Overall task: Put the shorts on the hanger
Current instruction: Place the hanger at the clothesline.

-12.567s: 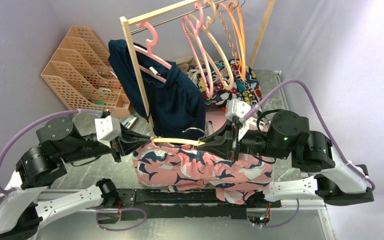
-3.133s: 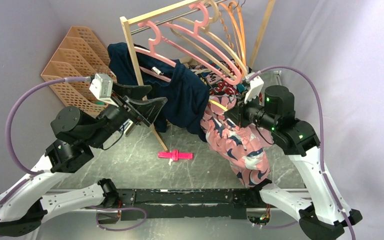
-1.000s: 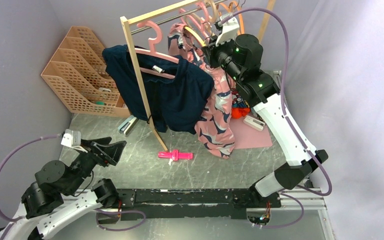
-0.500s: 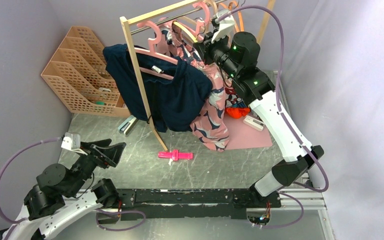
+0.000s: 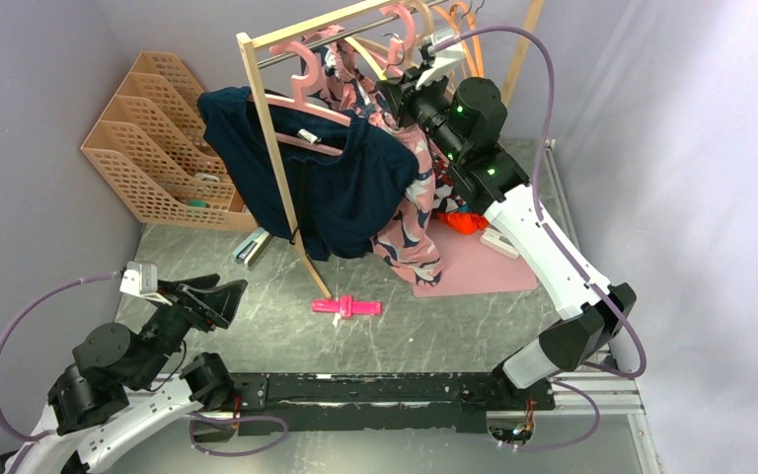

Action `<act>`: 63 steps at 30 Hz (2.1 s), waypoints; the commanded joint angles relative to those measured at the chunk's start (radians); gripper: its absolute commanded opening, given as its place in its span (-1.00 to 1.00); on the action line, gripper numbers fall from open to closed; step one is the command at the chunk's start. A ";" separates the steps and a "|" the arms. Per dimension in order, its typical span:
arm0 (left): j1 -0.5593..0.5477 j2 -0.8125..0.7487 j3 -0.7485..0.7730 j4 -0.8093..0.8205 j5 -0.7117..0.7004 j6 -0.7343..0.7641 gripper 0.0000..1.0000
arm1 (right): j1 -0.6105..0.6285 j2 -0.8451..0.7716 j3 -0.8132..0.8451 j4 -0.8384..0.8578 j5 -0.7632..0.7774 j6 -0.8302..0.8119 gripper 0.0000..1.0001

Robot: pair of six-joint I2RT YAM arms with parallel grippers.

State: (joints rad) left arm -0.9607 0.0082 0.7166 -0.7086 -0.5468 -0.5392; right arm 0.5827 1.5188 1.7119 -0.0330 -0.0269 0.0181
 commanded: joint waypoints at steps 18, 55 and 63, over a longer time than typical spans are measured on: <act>0.006 -0.013 -0.008 -0.002 -0.021 -0.006 0.57 | 0.000 -0.166 -0.033 0.010 -0.497 0.108 -1.00; 0.007 0.035 -0.014 0.011 -0.001 0.009 0.57 | 0.002 -0.104 0.031 0.036 -0.008 -0.025 -1.00; 0.016 0.046 -0.015 0.011 0.004 0.010 0.56 | 0.002 -0.041 0.126 0.036 -0.026 -0.032 -1.00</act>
State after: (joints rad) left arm -0.9554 0.0433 0.7090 -0.7082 -0.5484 -0.5388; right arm 0.5835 1.4651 1.7672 -0.1165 -0.0589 -0.0086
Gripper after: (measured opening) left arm 0.783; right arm 0.117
